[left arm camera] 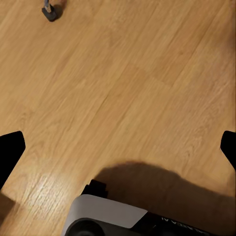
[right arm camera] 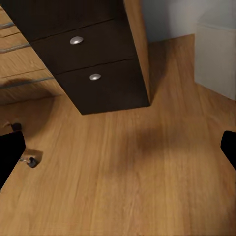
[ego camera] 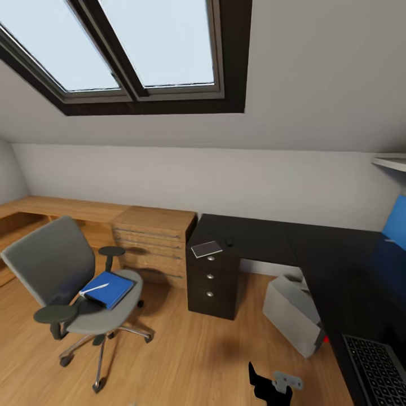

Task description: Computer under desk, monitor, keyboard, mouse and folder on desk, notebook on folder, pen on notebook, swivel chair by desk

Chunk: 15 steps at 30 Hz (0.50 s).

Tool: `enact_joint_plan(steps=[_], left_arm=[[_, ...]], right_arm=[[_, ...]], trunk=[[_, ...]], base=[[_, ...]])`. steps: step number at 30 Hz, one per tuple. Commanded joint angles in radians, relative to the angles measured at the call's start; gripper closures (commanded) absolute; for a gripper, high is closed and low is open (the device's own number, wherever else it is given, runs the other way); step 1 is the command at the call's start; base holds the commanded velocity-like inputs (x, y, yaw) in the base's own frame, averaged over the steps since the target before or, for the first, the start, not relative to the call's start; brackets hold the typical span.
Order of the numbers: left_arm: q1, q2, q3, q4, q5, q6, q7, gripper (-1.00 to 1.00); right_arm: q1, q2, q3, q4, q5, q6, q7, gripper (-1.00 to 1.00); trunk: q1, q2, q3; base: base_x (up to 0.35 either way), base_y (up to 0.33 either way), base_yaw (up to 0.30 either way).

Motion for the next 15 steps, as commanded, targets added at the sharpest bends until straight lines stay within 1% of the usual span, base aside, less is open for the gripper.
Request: enact_joint_plan(steps=[1,3,7,8,9,11,12,13,15], left_arm=[[0.0,0.0,-0.003,-0.004,0.006,0.005,0.006,-1.0],[0.0,0.0,-0.004,-0.009,0.006,0.006,0.006,-1.0],[0.0,-0.003,-0.005,-0.071,0.006,0.008,0.007,-1.0],[0.0,-0.005,-0.005,-0.127,0.006,0.011,0.008,-1.0],[0.0,-0.005,-0.005,-0.141,0.006,0.013,0.008,-1.0],[0.0,-0.006,-0.006,-0.189,0.005,0.019,0.009,-1.0],[0.0,-0.006,-0.006,-0.252,0.005,0.051,0.01,-1.0],[0.0,-0.007,-0.006,-0.329,0.005,0.111,0.011,-1.0],[0.0,-0.007,-0.009,-0.478,0.006,0.258,0.013,-1.0]], right_arm=[[-0.001,0.0,0.004,0.0,-0.01,-0.007,0.004,-1.0],[-0.001,0.0,0.005,-0.002,-0.01,-0.01,0.003,-1.0],[-0.002,0.001,0.005,-0.056,-0.01,-0.008,-0.008,-1.0],[-0.001,0.001,0.005,-0.116,-0.01,0.009,-0.035,-1.0],[-0.001,0.001,0.005,-0.134,-0.01,0.019,-0.045,-1.0],[-0.002,0.0,0.005,-0.197,-0.008,0.065,-0.087,-1.0],[-0.002,0.0,0.006,-0.283,0.007,0.142,-0.142,-1.0],[-0.002,-0.001,0.008,-0.39,0.033,0.246,-0.209,-1.0],[-0.003,-0.001,0.01,-0.593,0.098,0.465,-0.331,-1.0]], trunk=[[-0.003,0.006,0.002],[-0.011,0.02,0.008],[-0.026,0.048,0.02],[-0.03,0.055,0.023],[-0.034,0.062,0.027],[-0.041,0.076,0.033],[-0.045,0.083,0.036],[-0.049,0.09,0.039],[-0.057,0.104,0.045]], base=[[0.339,0.0,0.0],[0.339,0.0,0.0],[0.339,0.0,0.0],[0.339,0.0,0.0],[0.339,0.0,0.0],[0.339,0.0,0.0],[0.339,0.0,0.0],[0.339,0.0,0.0],[0.339,0.0,0.0]])
